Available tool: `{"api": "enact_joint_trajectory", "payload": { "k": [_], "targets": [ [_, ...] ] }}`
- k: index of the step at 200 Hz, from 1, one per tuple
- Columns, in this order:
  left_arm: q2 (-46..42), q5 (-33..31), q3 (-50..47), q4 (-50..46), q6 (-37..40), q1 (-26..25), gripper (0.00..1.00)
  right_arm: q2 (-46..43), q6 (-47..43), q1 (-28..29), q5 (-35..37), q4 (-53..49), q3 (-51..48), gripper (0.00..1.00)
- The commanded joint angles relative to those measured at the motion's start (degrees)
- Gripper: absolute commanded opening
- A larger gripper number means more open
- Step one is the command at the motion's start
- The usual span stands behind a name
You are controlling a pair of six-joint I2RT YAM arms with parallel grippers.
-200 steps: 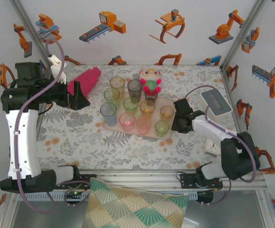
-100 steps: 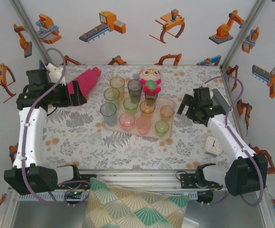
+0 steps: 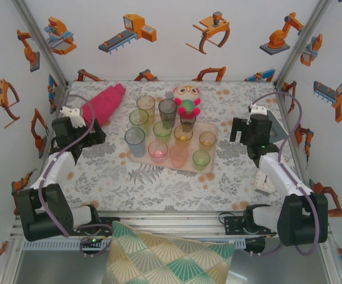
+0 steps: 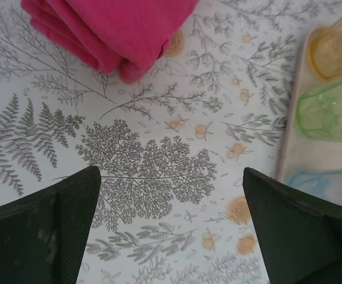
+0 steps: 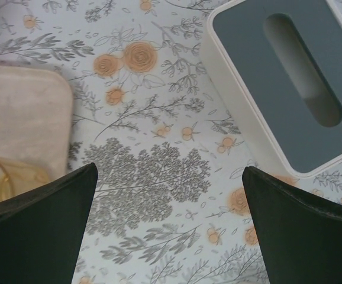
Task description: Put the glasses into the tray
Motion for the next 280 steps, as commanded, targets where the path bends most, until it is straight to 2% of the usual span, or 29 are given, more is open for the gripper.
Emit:
{"api": "enact_joint_trajectory", "payload": {
  "k": [1, 21, 37, 48, 87, 116, 126, 135, 168, 280],
  "targets": [
    [3.5, -0.5, -5.1, 18.5, -0.3, 0.3, 0.97, 0.8, -4.5, -0.9, 0.2, 14.8, -4.2, 0.99],
    [5.4, 0.6, -9.3, 25.8, -1.0, 0.0, 0.97, 2.1, -5.5, -1.0, 1.0, 25.0, -10.2, 0.99],
    [6.0, -2.2, -13.2, 32.7, -0.4, -1.2, 0.97, 3.4, -4.5, -1.5, 4.1, 33.0, -14.5, 0.99],
    [5.1, -3.4, -14.0, 32.9, -0.8, -1.5, 0.97, 4.8, -4.1, -2.0, 4.2, 37.6, -17.1, 0.99],
    [8.2, -8.2, -19.7, 46.8, -0.6, -4.1, 0.97, 13.2, -2.9, -3.9, 1.8, 49.6, -20.9, 0.99],
    [15.7, -13.0, -21.1, 57.2, -1.1, -5.3, 0.97, 21.3, -3.5, -4.2, 0.0, 58.0, -21.1, 0.99],
    [14.8, -13.4, -20.4, 54.2, -1.2, -5.4, 0.97, 20.3, -1.8, -4.5, 2.0, 53.7, -19.9, 0.99],
    [13.6, -14.1, -19.3, 50.3, -1.4, -5.4, 0.97, 20.7, -1.4, -5.2, 1.6, 54.6, -19.9, 0.99],
    [14.3, -16.2, -16.2, 45.5, -1.1, -6.4, 0.97, 20.5, -0.9, -5.6, 1.5, 49.4, -17.4, 0.99],
    [14.7, -18.8, -14.9, 43.7, 0.0, -7.8, 0.97, 20.5, -1.6, -5.6, 0.1, 49.3, -17.2, 0.99]
  ]
}}
